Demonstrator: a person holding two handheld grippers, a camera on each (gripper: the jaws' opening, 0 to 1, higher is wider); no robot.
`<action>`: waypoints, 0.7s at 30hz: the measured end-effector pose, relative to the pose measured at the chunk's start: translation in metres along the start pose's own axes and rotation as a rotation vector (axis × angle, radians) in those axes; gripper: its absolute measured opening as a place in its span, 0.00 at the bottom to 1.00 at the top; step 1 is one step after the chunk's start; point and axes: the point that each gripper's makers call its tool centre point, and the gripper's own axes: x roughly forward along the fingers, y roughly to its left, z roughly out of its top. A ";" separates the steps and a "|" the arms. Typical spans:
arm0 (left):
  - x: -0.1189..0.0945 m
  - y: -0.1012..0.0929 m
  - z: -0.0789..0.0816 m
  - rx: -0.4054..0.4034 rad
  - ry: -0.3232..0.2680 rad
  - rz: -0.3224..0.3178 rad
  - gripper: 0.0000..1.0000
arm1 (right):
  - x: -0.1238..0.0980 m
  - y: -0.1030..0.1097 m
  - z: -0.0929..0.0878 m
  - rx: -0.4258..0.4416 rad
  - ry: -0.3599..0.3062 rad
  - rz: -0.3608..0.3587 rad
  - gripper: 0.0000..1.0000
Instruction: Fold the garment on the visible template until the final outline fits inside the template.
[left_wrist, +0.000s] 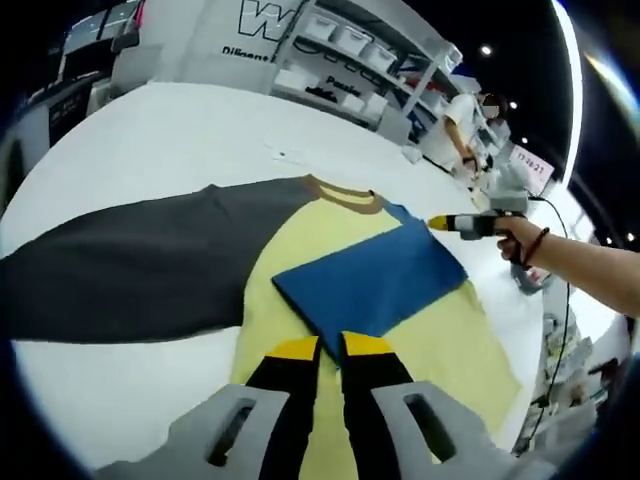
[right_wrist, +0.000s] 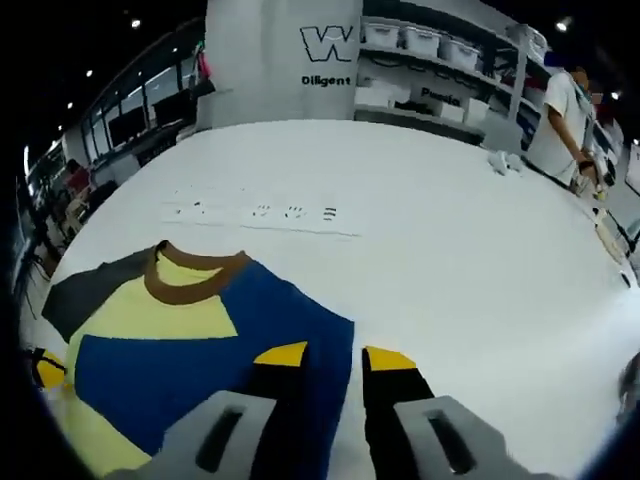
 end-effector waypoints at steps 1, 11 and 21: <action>-0.002 0.002 0.002 0.002 -0.008 0.008 0.22 | -0.003 0.002 -0.001 0.010 0.002 0.006 0.21; -0.032 0.024 0.016 0.077 -0.057 0.079 0.73 | -0.038 0.045 -0.010 -0.026 -0.021 0.111 0.72; -0.077 0.061 0.024 0.081 -0.113 0.160 0.92 | -0.083 0.075 -0.034 -0.075 -0.021 0.200 0.92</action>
